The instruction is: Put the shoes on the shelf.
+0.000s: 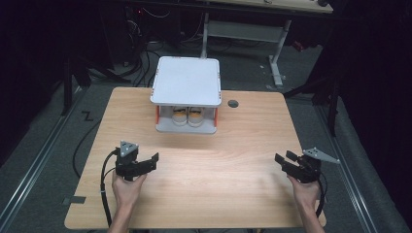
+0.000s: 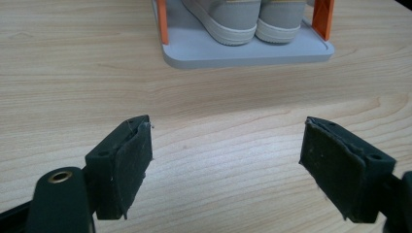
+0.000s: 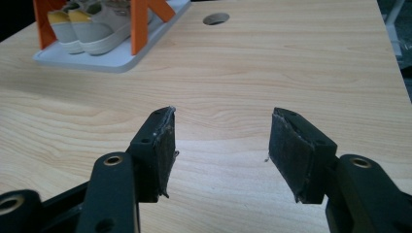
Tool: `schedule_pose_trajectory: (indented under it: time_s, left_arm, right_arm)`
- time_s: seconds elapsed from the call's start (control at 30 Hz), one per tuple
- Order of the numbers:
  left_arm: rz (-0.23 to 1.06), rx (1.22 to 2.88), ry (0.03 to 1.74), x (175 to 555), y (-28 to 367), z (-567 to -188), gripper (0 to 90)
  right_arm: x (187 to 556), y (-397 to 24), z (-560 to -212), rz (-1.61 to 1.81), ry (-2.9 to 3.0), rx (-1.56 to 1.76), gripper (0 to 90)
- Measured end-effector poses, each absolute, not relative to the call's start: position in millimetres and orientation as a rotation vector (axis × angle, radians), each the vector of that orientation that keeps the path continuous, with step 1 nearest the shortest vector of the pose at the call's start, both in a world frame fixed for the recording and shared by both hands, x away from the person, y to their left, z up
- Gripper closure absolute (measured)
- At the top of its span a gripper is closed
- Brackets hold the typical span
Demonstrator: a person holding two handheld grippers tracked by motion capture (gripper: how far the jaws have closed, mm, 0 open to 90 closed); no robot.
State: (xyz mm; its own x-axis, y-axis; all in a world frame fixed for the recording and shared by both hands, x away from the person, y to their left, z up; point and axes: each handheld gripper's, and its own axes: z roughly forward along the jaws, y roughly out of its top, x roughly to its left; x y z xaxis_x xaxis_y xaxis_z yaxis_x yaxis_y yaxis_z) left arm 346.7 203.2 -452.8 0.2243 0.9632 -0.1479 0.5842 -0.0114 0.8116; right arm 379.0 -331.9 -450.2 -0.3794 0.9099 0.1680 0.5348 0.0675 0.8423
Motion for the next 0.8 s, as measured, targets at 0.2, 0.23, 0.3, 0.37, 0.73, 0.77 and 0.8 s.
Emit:
schedule_pose_trajectory:
  time_s: [0.2, 0.23, 0.3, 0.37, 0.73, 0.77, 0.8]
  left_arm:
    - [0.607, 1.714, 1.475, 351, 202, -460, 19.7]
    - [0.603, 1.715, 1.483, 352, 202, -462, 19.7]
    - [0.615, 1.733, 1.484, 354, 203, -464, 19.7]
    - [0.621, 1.742, 1.498, 356, 203, -467, 19.7]
    - [0.621, 1.776, 1.563, 369, 206, -485, 19.2]
    - [0.623, 1.779, 1.566, 370, 206, -486, 19.1]
    - [0.625, 1.773, 1.572, 371, 206, -487, 19.1]
  right_arm:
    - [382, -332, -456, 1.181, 1.954, 1.423, 43.3]
    - [382, -332, -457, 1.172, 1.952, 1.432, 43.3]
    - [383, -334, -460, 1.159, 1.95, 1.439, 43.3]
    - [386, -335, -463, 1.14, 1.954, 1.446, 43.3]
    - [399, -331, -475, 1.087, 1.972, 1.466, 43.5]
    - [402, -330, -478, 1.073, 1.973, 1.477, 43.5]
    - [402, -330, -478, 1.073, 1.973, 1.477, 43.5]
